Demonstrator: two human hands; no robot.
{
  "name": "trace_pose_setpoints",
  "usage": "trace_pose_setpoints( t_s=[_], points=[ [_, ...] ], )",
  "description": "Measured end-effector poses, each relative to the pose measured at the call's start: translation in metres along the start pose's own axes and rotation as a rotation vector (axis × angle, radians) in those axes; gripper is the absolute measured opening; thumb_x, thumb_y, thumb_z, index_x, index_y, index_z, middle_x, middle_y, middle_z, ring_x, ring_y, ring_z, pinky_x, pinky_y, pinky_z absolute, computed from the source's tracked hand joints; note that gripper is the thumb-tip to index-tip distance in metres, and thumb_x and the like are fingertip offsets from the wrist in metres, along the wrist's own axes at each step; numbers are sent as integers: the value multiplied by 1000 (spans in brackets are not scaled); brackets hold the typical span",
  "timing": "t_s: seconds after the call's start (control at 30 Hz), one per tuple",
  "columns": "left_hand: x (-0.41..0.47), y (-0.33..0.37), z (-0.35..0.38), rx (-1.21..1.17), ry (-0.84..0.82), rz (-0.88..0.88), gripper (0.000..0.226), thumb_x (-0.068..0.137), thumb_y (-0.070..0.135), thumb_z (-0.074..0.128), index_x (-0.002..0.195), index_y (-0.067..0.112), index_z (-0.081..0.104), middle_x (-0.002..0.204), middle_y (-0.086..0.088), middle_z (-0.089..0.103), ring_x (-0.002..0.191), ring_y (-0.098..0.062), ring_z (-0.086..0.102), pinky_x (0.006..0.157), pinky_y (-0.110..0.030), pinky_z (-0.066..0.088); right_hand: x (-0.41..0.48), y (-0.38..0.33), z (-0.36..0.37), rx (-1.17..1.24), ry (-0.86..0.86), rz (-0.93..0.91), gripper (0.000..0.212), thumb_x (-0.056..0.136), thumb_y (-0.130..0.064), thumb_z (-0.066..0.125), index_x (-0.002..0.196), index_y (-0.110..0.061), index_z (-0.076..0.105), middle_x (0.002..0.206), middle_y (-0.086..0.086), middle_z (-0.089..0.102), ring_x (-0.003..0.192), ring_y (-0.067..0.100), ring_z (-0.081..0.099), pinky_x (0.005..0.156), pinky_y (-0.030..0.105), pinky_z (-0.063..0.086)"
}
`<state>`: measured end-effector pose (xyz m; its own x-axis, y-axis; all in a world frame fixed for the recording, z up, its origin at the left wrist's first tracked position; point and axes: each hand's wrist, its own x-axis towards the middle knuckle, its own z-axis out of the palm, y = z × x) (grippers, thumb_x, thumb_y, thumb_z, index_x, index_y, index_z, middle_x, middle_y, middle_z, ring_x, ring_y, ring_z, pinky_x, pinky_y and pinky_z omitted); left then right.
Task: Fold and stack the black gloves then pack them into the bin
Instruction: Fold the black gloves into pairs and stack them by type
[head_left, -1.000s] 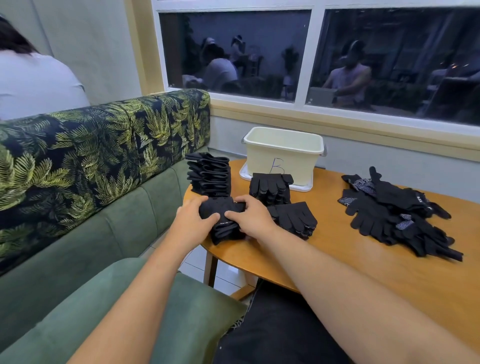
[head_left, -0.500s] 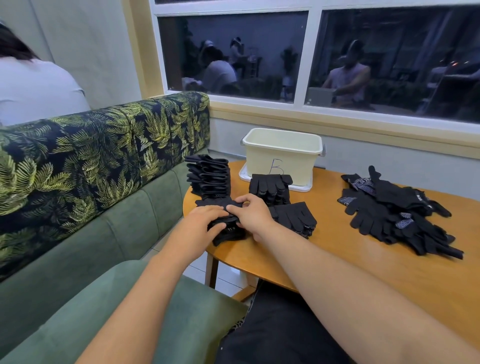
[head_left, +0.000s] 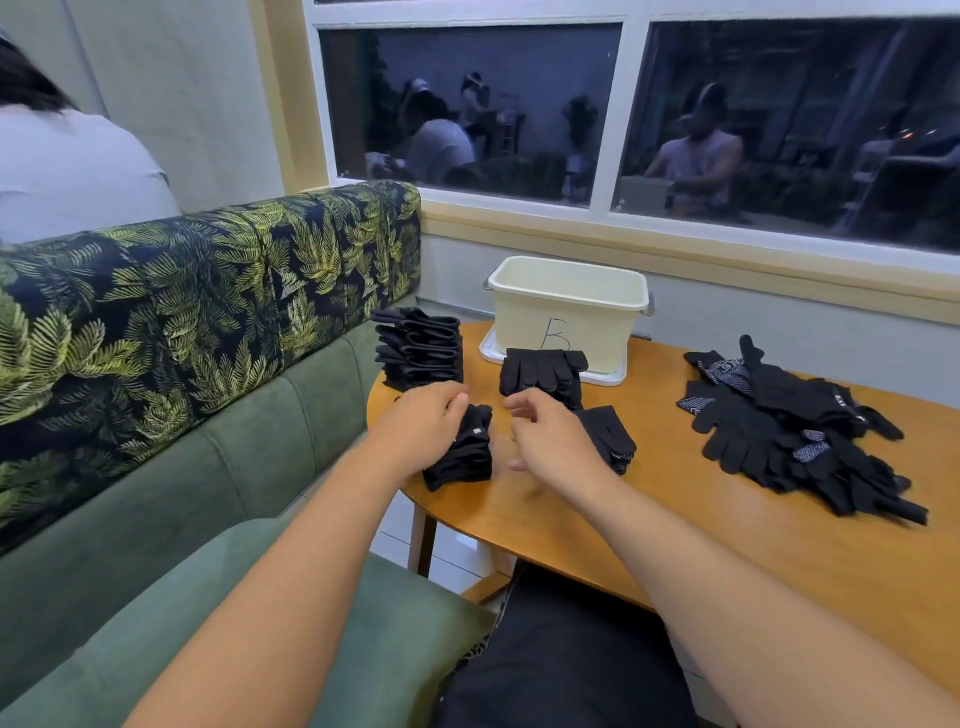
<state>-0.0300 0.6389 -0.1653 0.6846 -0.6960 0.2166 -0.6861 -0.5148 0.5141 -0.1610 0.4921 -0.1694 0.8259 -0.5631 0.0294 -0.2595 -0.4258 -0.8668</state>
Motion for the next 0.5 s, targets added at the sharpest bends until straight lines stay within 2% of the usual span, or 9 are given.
trace_pose_setpoints(
  t_s=[0.07, 0.13, 0.23, 0.3, 0.5],
  points=[
    [14, 4, 13, 115, -162, -50, 53, 112, 49, 33, 156, 24, 49, 160, -3, 51, 146, -27, 45, 117, -46, 39, -11, 5, -13, 45, 23, -33, 38, 106, -8, 47, 133, -28, 65, 134, -10, 59, 103, 13, 69, 74, 34, 68],
    [20, 2, 28, 263, -303, -119, 61, 111, 57, 24, 167, 33, 28, 176, 1, 23, 162, -30, 18, 127, -58, 22, -18, 10, -23, 49, 42, -41, 38, 107, -7, 47, 130, -30, 66, 134, -10, 60, 99, 12, 70, 74, 33, 67],
    [16, -3, 44, 293, -366, -169, 61, 111, 58, 15, 169, 41, 11, 179, 7, -1, 165, -29, -7, 128, -65, 2, -22, 19, -35, 72, 35, -23, 37, 106, -6, 51, 126, -32, 68, 133, -12, 61, 94, 12, 71, 79, 36, 67],
    [11, -5, 51, 277, -347, -173, 60, 111, 58, 13, 169, 45, 8, 179, 7, -5, 164, -29, -11, 128, -66, -2, -25, 26, -38, 83, 26, -17, 36, 106, -6, 53, 122, -34, 69, 133, -13, 62, 96, 11, 71, 80, 36, 67],
    [6, -7, 53, 321, -327, -141, 59, 110, 58, 8, 168, 47, 7, 179, 5, -4, 164, -31, -8, 128, -67, 1, -32, 35, -41, 110, 24, -14, 40, 103, -3, 50, 117, -34, 71, 130, -14, 64, 108, 10, 69, 76, 36, 68]
  ],
)
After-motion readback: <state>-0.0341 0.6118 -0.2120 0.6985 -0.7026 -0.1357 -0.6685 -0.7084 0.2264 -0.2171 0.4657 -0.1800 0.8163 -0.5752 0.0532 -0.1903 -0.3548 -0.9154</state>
